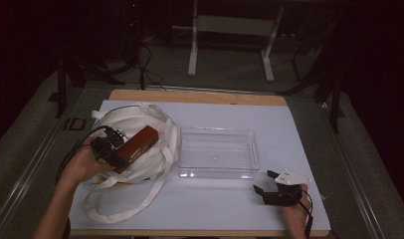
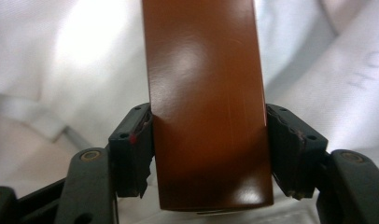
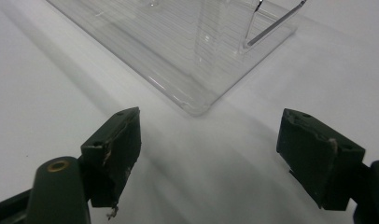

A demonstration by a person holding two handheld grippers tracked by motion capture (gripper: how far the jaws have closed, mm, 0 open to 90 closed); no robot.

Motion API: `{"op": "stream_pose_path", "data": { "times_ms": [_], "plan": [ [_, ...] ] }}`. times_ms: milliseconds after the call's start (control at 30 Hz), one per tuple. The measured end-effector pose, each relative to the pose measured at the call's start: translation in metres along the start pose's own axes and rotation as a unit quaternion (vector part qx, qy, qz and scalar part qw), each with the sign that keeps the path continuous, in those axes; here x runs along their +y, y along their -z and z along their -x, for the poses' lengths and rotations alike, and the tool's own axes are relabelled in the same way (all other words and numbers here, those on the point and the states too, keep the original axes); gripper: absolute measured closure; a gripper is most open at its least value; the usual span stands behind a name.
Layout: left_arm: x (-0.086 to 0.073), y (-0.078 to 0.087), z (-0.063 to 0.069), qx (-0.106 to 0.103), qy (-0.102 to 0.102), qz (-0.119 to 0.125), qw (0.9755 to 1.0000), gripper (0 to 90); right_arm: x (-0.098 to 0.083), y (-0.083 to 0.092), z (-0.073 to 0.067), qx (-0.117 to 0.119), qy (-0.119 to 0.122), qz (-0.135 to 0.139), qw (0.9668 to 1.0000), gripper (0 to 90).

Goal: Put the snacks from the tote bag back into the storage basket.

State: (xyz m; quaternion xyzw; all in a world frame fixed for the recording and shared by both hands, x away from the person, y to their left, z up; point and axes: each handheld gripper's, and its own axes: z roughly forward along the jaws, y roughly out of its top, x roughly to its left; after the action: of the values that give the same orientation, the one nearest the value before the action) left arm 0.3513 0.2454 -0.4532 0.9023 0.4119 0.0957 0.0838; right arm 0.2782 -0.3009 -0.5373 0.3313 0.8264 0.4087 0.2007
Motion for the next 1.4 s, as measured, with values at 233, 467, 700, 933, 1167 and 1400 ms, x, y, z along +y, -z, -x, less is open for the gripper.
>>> {"op": "stream_pose_path", "data": {
  "times_ms": [233,467,700,933,1167,1400],
  "plan": [
    [0.003,-0.004,-0.009,-0.009,0.004,-0.029,0.9995,38.2,0.0,0.0,0.0,0.0,0.001,-0.002,1.0,21.7],
    [-0.001,-0.012,-0.014,-0.03,0.017,-0.061,0.9975,36.6,0.0,-0.001,-0.001,0.0,0.002,-0.003,1.0,21.7],
    [0.002,-0.02,-0.015,-0.04,0.019,-0.08,0.9958,37.6,0.0,-0.001,-0.001,-0.001,0.003,-0.004,1.0,21.7],
    [0.008,-0.027,-0.015,-0.046,0.012,-0.103,0.9935,39.0,0.0,-0.001,-0.001,0.0,0.002,-0.003,1.0,21.7],
    [0.007,-0.036,-0.014,-0.049,0.012,-0.112,0.9924,39.4,0.0,-0.001,-0.001,0.0,0.003,-0.004,1.0,21.7],
    [0.006,-0.038,-0.013,-0.05,0.008,-0.11,0.9927,41.6,0.0,-0.001,-0.001,-0.001,0.003,-0.004,1.0,21.7]
  ]
}}
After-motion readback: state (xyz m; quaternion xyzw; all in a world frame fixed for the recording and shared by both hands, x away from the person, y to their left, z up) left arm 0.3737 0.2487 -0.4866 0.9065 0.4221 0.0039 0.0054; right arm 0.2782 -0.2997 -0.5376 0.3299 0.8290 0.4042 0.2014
